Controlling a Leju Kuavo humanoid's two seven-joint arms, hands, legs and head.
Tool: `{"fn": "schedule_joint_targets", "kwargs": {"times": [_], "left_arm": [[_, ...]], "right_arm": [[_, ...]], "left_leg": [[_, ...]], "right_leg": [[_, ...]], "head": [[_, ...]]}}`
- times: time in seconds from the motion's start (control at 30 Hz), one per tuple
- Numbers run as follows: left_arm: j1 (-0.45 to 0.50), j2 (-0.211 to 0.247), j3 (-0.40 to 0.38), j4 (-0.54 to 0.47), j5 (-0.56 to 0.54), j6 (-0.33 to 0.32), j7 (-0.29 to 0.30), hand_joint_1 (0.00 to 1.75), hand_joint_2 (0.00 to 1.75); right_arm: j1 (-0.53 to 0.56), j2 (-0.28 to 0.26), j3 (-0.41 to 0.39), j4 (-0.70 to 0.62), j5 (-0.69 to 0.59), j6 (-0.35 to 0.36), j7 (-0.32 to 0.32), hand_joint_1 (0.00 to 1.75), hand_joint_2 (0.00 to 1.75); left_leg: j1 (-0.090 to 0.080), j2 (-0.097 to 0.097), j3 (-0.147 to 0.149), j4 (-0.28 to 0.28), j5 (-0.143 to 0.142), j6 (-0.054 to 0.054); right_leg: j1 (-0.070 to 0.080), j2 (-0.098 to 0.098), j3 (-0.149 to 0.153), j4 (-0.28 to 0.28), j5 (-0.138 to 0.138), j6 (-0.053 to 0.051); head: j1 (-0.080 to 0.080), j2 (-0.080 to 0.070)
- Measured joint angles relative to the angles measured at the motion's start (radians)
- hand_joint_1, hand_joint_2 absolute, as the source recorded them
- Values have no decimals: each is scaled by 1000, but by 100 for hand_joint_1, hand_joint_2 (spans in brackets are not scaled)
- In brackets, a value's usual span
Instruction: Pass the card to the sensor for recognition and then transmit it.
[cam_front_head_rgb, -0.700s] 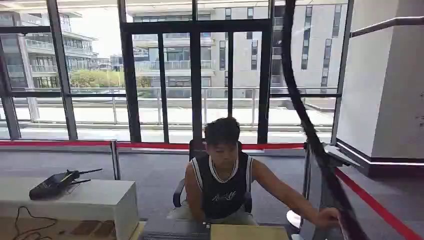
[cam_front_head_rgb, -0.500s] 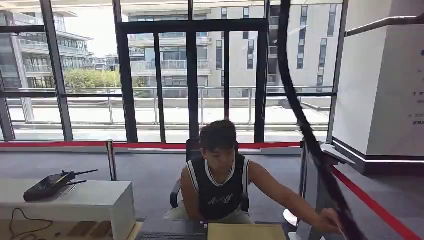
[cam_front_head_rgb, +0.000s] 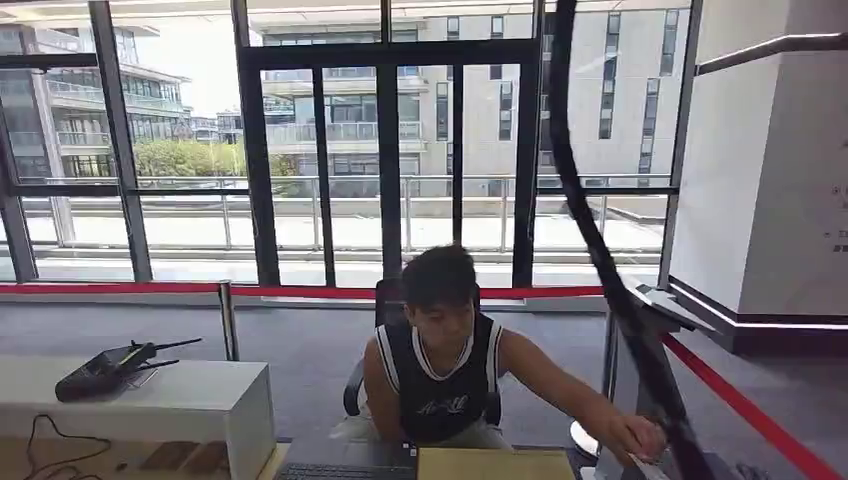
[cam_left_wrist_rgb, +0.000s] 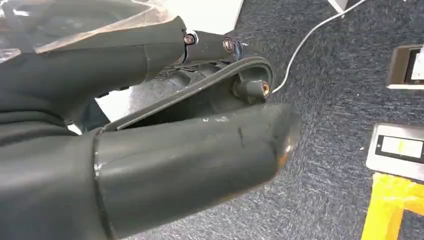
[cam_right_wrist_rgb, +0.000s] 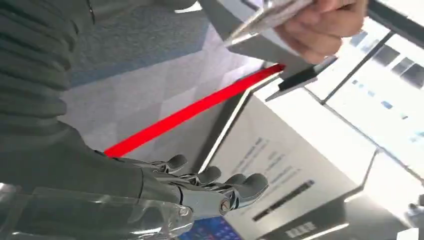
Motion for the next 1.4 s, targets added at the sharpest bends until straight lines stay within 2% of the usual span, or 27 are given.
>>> {"fn": "schedule_joint_targets", "kwargs": {"times": [0.17, 0.4, 0.43, 0.47, 0.5, 0.53, 1.07, 1.4], "left_arm": [[0, 0, 13, 3, 2, 0, -9, 0, 0], [4, 3, 29, 7, 11, 6, -16, 0, 0], [4, 4, 31, 7, 15, 6, -17, 0, 0], [5, 4, 34, 8, 17, 7, -18, 0, 0], [5, 5, 36, 9, 17, 8, -18, 0, 0], [6, 6, 37, 10, 18, 9, -19, 0, 0], [15, 26, 88, 18, 50, 20, -17, 0, 0], [18, 27, 109, 22, 43, 33, -16, 0, 0]], "right_arm": [[-23, -1, 97, -22, 40, 14, 8, 0, 175], [-53, -1, 176, -19, 45, 40, 6, 0, 175], [-55, -1, 184, -19, 43, 45, 5, 14, 175], [-59, -1, 192, -16, 41, 51, 4, 59, 175], [-62, -1, 198, -13, 37, 53, 3, 164, 175], [-65, -1, 202, -10, 32, 56, -1, 175, 175], [-96, 1, 257, 48, -2, 67, -23, 175, 175], [-101, 0, 278, 72, -13, 77, -11, 175, 175]], "left_leg": [[0, 0, 0, 0, 0, 0], [0, 0, -1, 0, 0, 0], [0, 0, -1, 0, 0, 0], [0, -1, -1, 0, 0, 0], [0, -1, -1, 0, 0, 0], [0, -1, -1, 0, 0, 0], [0, -1, -1, 0, 0, 0], [0, -1, -1, 0, 0, 0]], "right_leg": [[0, 0, 0, 0, 0, 0], [0, 0, 0, 0, 0, 0], [0, 0, 0, 0, 0, 0], [0, 0, 0, 0, 0, 0], [0, 0, 0, 0, 0, 0], [0, 0, 0, 0, 0, 0], [0, 0, -1, 0, 0, 0], [0, 0, -1, 0, 0, 0]], "head": [[0, 0], [1, 0], [1, 0], [1, 0], [1, 0], [1, 0], [1, 0], [1, 0]]}}
